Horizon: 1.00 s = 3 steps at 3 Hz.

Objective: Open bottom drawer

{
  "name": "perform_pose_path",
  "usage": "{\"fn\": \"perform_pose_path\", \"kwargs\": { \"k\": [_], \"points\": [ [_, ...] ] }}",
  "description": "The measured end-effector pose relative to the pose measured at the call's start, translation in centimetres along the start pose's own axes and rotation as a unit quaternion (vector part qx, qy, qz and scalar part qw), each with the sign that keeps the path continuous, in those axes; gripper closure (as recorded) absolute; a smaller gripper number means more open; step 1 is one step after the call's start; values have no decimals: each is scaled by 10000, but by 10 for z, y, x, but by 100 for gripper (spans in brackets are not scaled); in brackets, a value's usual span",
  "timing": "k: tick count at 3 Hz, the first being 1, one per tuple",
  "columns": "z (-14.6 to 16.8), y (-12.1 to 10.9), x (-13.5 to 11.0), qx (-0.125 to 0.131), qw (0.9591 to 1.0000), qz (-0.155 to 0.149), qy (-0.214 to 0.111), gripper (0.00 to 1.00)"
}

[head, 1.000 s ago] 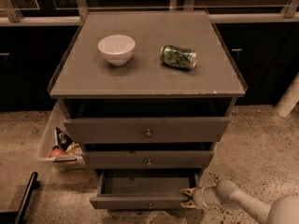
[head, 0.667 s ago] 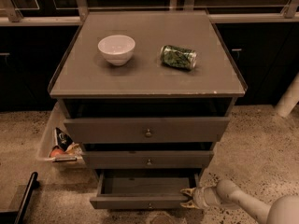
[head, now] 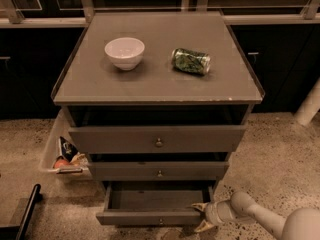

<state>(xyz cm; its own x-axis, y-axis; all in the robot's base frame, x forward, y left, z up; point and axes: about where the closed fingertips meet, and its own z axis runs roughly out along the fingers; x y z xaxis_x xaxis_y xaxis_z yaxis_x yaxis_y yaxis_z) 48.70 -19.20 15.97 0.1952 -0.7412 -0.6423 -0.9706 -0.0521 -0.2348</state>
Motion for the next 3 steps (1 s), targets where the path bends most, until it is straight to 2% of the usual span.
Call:
{"fn": "perform_pose_path", "kwargs": {
  "k": [1,3],
  "points": [
    [-3,19,-1,-141,9999,-20,-96,9],
    [-25,55,-1,-155,9998,-23,-157,56]
  ]
}}
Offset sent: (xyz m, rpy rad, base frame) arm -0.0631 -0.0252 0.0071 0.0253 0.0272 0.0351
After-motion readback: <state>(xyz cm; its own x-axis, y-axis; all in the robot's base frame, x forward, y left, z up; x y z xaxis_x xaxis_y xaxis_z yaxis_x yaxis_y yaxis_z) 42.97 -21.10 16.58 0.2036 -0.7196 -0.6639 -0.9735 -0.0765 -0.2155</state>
